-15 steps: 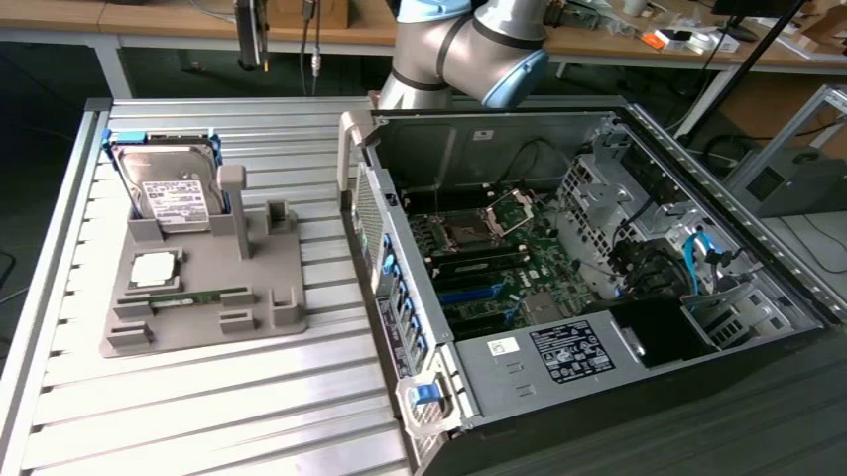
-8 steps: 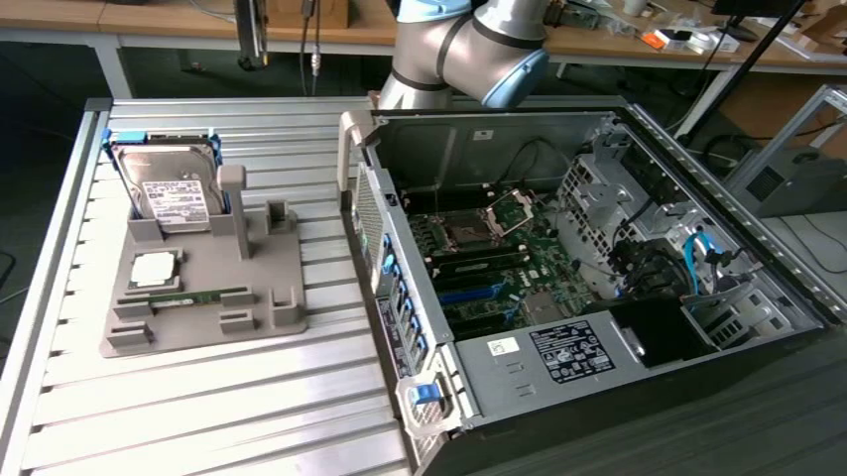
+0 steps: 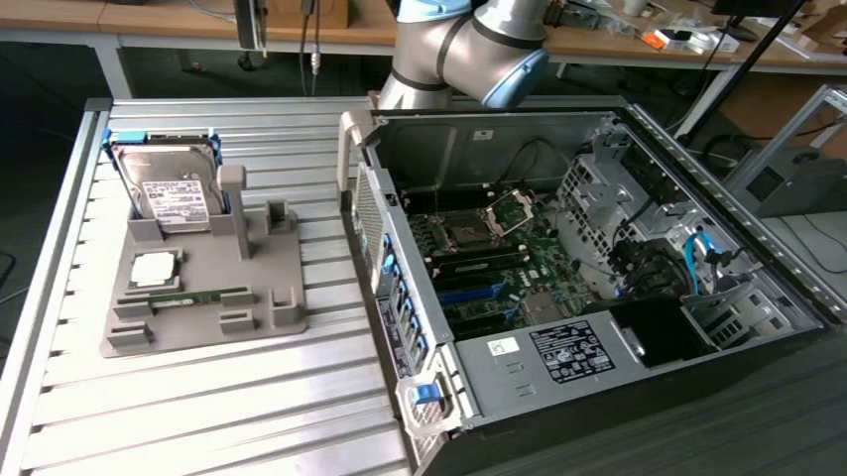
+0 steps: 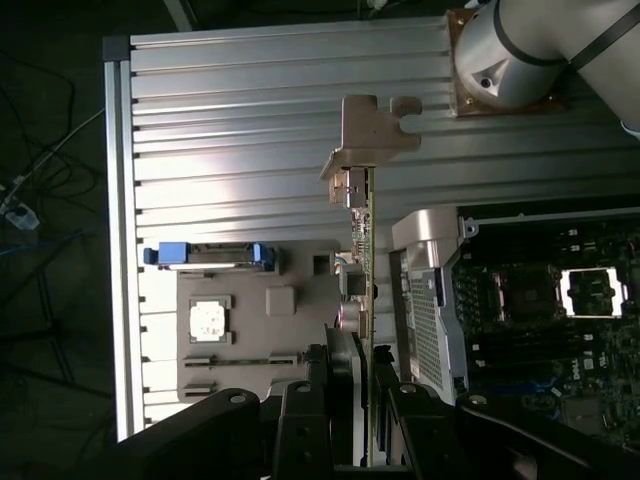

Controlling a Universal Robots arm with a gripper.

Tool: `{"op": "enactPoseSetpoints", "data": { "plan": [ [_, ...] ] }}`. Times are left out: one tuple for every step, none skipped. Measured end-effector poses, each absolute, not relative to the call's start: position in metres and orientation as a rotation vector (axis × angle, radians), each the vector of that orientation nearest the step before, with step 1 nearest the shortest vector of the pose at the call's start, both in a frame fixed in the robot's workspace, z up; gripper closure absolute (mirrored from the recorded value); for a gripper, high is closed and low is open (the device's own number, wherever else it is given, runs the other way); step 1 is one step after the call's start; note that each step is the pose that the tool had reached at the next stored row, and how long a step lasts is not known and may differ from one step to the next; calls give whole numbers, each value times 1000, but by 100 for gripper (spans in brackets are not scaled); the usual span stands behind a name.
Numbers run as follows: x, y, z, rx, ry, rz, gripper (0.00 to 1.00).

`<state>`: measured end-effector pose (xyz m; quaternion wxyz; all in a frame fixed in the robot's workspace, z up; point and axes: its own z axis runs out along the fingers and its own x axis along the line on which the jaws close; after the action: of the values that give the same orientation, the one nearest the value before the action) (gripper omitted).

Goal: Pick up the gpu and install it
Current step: 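Pick up the gpu and move the gpu toward the slot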

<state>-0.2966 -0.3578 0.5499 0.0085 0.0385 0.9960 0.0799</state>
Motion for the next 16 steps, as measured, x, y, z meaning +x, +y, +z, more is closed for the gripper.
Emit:
{"op": "enactPoseSetpoints", "data": {
  "plan": [
    [-297, -358, 551, 120, 3112, 250, 72],
    [-297, -358, 551, 120, 3112, 251, 72],
    [-297, -358, 552, 120, 3112, 251, 72],
    [-297, -358, 552, 120, 3112, 252, 72],
    [-297, -358, 554, 120, 3112, 253, 72],
    [-297, -358, 554, 120, 3112, 254, 72],
    [-297, -358, 555, 120, 3112, 255, 72],
    [-297, -358, 556, 120, 3112, 255, 72],
    [-297, -358, 557, 120, 3112, 256, 72],
    [-297, -358, 557, 120, 3112, 256, 72],
    [-297, -358, 558, 120, 3112, 257, 72],
    [-297, -358, 559, 120, 3112, 257, 72],
    [-297, -358, 559, 120, 3112, 258, 72],
    [-297, -358, 560, 120, 3112, 258, 72],
    [-297, -358, 560, 120, 3112, 259, 72],
    [-297, -358, 561, 120, 3112, 260, 72]
  ]
}}
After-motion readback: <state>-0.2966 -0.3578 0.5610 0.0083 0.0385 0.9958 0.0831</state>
